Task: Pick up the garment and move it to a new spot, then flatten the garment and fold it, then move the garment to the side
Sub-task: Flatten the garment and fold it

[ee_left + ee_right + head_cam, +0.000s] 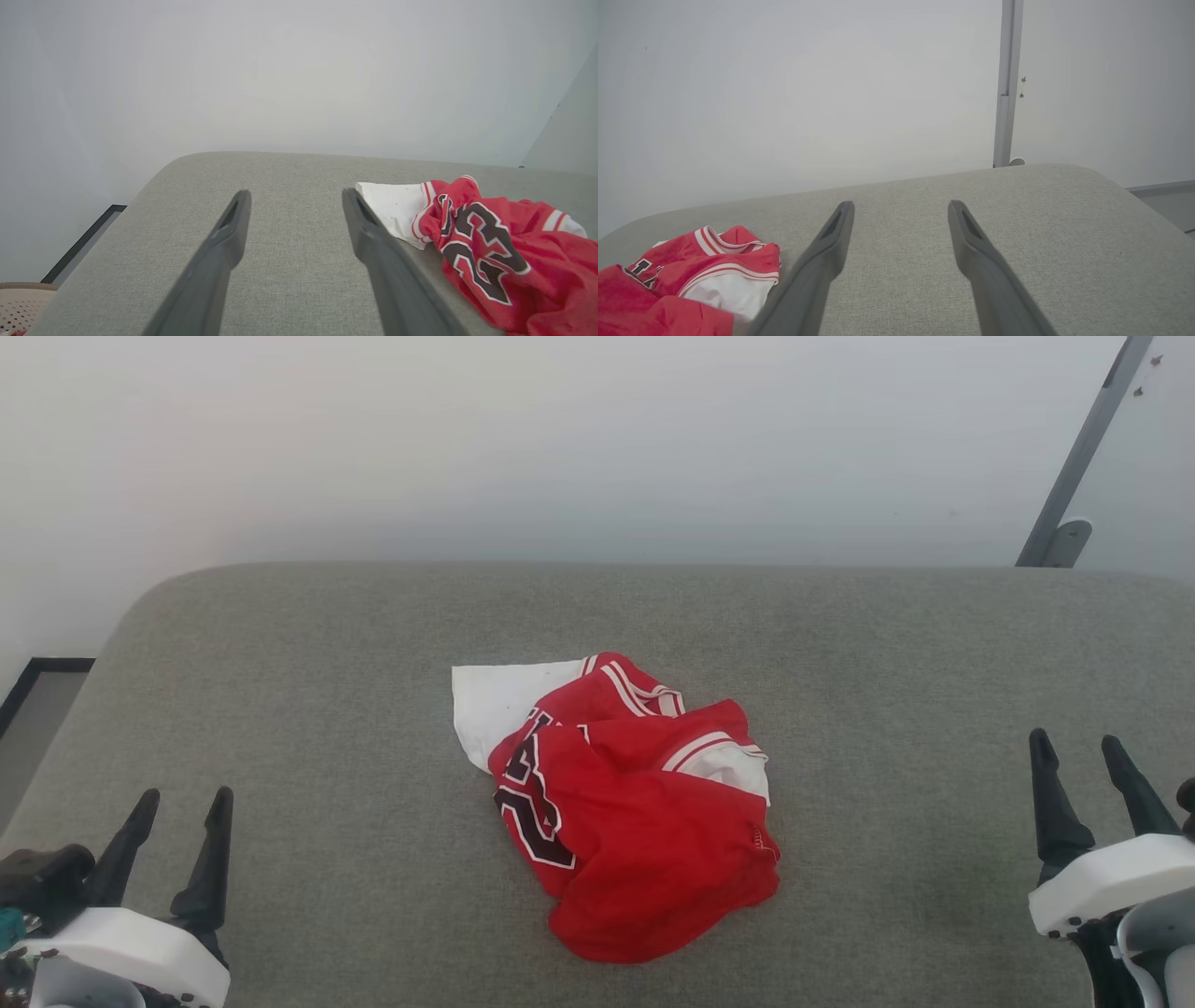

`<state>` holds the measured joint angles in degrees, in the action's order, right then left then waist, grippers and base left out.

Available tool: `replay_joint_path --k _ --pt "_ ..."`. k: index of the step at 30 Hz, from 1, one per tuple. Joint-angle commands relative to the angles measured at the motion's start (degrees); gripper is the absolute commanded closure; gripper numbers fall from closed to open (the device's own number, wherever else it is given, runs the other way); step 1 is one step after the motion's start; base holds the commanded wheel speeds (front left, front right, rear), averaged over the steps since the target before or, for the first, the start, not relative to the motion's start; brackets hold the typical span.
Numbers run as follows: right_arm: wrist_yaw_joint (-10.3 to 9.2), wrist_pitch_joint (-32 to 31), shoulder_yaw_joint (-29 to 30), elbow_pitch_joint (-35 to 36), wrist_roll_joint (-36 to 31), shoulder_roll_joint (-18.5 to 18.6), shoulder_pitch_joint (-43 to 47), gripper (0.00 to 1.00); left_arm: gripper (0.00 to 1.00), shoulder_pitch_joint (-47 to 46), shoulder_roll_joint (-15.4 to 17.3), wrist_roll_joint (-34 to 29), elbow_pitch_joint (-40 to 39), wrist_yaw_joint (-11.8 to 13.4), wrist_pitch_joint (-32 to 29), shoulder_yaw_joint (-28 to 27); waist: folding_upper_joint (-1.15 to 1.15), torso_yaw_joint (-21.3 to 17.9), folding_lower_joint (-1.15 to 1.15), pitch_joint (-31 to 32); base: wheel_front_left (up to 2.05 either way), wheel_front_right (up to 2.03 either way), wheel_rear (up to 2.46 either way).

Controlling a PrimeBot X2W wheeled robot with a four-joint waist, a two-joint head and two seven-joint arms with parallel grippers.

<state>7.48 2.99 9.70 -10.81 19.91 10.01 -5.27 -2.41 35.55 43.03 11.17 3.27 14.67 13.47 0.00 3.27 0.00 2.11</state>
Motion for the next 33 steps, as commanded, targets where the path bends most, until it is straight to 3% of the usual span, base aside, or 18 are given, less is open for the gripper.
replay_joint_path --k 1,19,27,33 --pt "0.03 -0.1 0.1 0.2 0.1 0.3 0.2 0.00 0.00 0.8 -0.2 -0.3 -0.2 -0.2 0.3 -0.4 0.00 0.0 0.00 0.0 0.00 0.00 0.00" --pt "0.03 -0.5 -0.5 0.2 -0.2 -0.2 0.1 0.00 0.00 -0.3 -0.3 -0.5 -1.9 0.2 -1.2 0.4 0.00 0.0 0.00 -0.3 0.00 0.00 0.00" --pt "0.03 -0.6 -1.5 0.3 -0.2 0.2 -1.1 0.00 0.00 -7.8 -0.4 -0.6 -0.1 -2.3 -5.7 3.0 0.00 -1.7 0.00 -1.9 0.00 0.00 0.00" --pt "0.03 -0.7 -3.4 0.1 0.2 0.2 -3.3 0.00 0.00 -18.8 -0.7 -1.5 5.8 -5.8 -11.3 6.0 0.00 -5.1 0.00 -5.1 0.00 0.00 0.00"
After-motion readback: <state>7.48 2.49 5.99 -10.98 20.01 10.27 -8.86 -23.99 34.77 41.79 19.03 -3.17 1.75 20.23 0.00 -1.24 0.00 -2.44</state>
